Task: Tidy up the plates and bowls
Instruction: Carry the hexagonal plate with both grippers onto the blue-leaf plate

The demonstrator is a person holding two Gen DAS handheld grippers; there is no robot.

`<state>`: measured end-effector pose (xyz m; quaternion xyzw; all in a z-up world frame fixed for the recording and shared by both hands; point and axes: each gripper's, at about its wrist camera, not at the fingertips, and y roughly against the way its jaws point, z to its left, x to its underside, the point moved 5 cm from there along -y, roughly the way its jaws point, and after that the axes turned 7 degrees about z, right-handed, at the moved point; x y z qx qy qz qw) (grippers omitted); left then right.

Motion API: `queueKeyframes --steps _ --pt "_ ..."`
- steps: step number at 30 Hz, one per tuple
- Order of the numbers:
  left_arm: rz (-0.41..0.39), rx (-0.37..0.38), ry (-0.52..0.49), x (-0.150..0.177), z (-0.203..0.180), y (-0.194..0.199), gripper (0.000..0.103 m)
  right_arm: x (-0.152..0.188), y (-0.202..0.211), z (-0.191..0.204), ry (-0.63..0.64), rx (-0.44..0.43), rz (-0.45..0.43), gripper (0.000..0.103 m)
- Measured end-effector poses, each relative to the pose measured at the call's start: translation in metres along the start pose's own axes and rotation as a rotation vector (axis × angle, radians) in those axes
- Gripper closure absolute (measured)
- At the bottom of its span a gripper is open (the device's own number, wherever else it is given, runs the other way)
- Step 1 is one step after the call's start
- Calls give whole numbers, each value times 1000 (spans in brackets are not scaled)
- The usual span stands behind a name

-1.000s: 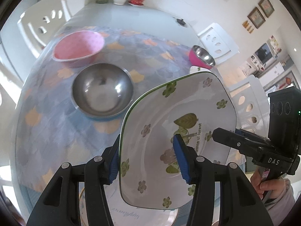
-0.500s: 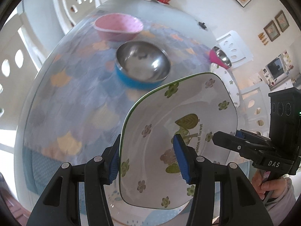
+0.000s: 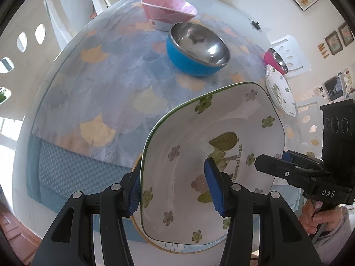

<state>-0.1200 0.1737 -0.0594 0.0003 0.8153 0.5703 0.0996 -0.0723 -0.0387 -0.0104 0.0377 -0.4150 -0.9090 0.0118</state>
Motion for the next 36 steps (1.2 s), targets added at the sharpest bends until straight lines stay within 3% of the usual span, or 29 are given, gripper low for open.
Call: queueKeyframes --steps 36 --pt "53 -16 -6 19 2 -17 55 15 -27 -3 -40 41 96 53"
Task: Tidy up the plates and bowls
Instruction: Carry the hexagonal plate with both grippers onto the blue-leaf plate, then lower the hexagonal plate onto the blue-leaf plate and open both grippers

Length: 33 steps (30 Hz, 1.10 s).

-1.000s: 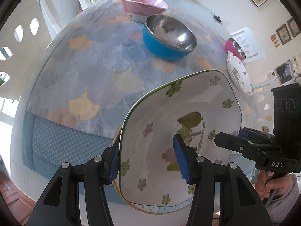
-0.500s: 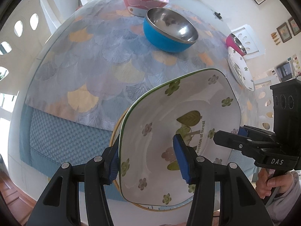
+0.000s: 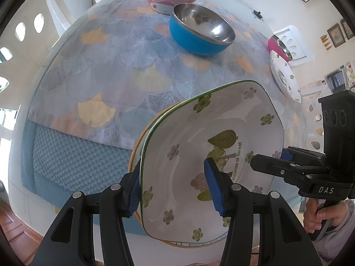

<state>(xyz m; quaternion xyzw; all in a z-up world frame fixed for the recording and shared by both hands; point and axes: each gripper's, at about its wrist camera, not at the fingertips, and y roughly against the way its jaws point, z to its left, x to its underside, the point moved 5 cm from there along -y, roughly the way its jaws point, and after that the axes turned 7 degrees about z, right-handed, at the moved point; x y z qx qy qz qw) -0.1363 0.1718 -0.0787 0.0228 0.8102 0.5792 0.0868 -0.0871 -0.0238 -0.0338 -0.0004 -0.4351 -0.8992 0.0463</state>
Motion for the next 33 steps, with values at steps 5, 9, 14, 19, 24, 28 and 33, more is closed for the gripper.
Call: queueKeyframes --steps 5,9,14,19,24,28,33 --pt "3 -10 -10 -1 0 -1 55 0 -2 2 -5 9 3 53" --pt "6 -19 -14 -1 1 -4 55 -2 -5 2 -12 23 5 53" --pt "23 -36 -10 -2 0 -10 55 -3 -10 0 -49 28 8 53" --pt "38 -36 8 -2 1 -16 55 -1 -16 -2 -56 47 29 53" --pt "41 -39 6 -2 2 -18 54 -3 -15 -3 -64 57 27 53" --pt "56 -57 -6 -4 0 -21 54 -4 -16 -2 -64 82 35 53" --pt "73 -85 -8 -5 -1 -20 53 -3 -17 -3 -69 99 61 53"
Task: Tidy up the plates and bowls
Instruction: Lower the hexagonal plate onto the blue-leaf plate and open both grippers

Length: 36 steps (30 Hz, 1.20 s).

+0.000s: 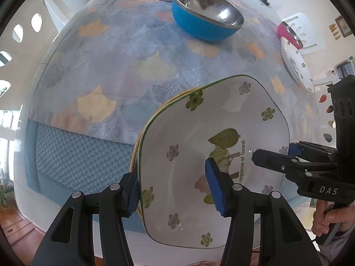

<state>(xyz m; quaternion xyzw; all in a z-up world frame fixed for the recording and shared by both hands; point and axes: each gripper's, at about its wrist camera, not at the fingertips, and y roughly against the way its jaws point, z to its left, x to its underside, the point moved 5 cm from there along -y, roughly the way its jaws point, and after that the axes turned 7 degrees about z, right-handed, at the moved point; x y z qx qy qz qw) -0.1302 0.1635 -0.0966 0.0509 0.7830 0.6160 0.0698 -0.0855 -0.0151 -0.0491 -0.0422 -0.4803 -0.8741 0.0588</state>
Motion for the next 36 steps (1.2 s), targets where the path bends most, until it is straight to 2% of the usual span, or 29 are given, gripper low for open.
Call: queueKeyframes --steps 7,15,22,28,32,36 --pt "48 -58 -13 -1 -7 -4 51 -2 -3 1 -36 22 40 52" --pt "90 -64 11 -4 -8 -3 51 -2 -3 0 -77 38 90 52" --pt "73 -93 0 -11 -10 2 51 -2 -3 -2 -106 23 98 52" --pt "68 -100 2 -19 -6 5 49 -4 -2 -1 -98 45 103 52" --pt "76 -87 2 -25 -6 4 49 -9 4 5 -59 104 79 52" --pt "83 -90 -15 -31 -9 2 49 -10 4 4 -77 93 79 52"
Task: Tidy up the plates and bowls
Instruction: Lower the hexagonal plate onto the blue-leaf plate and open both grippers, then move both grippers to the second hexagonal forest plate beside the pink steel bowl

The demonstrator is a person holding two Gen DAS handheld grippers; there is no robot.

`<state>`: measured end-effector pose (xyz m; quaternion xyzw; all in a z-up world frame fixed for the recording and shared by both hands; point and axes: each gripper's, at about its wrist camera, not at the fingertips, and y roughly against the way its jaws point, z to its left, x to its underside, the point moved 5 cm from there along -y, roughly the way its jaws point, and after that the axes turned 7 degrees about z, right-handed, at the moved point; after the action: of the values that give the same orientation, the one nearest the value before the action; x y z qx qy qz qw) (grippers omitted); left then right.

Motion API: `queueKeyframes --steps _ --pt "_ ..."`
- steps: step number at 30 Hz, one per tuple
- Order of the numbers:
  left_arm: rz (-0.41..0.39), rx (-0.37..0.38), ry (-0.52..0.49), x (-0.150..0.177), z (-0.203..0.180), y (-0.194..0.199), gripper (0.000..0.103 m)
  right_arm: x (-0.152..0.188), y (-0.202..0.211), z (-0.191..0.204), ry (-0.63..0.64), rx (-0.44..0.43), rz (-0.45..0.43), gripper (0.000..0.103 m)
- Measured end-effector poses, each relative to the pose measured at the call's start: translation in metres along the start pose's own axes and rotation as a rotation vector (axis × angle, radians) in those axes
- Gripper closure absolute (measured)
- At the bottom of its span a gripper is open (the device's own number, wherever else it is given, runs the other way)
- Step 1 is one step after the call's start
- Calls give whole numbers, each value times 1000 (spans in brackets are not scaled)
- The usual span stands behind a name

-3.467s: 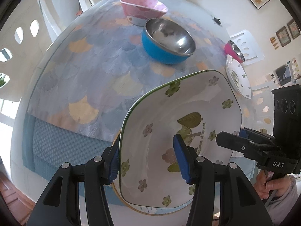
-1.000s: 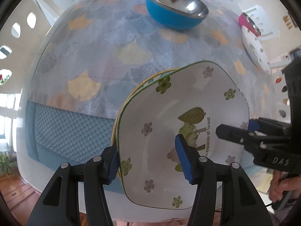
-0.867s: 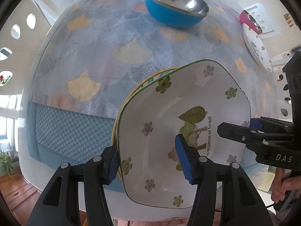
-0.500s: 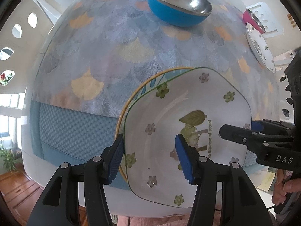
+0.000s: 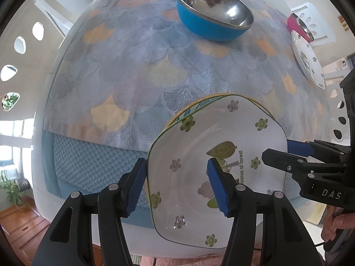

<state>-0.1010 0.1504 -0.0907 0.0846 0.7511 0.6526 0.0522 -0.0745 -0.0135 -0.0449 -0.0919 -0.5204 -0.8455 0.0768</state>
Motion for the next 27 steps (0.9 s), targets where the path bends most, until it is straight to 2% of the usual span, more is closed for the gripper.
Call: queueKeyframes --steps 7,12,20,27 --pt "13 2 -19 -16 -3 4 49 0 5 -3 -33 0 -12 52" --pt "27 25 -61 -30 -12 8 49 0 16 -10 -77 25 -36 47" --pt "50 73 -203 -60 -46 17 47 6 34 -40 -238 25 -86 47" --pt "119 69 -293 -67 -80 -7 47 32 53 -75 -382 10 -140 47"
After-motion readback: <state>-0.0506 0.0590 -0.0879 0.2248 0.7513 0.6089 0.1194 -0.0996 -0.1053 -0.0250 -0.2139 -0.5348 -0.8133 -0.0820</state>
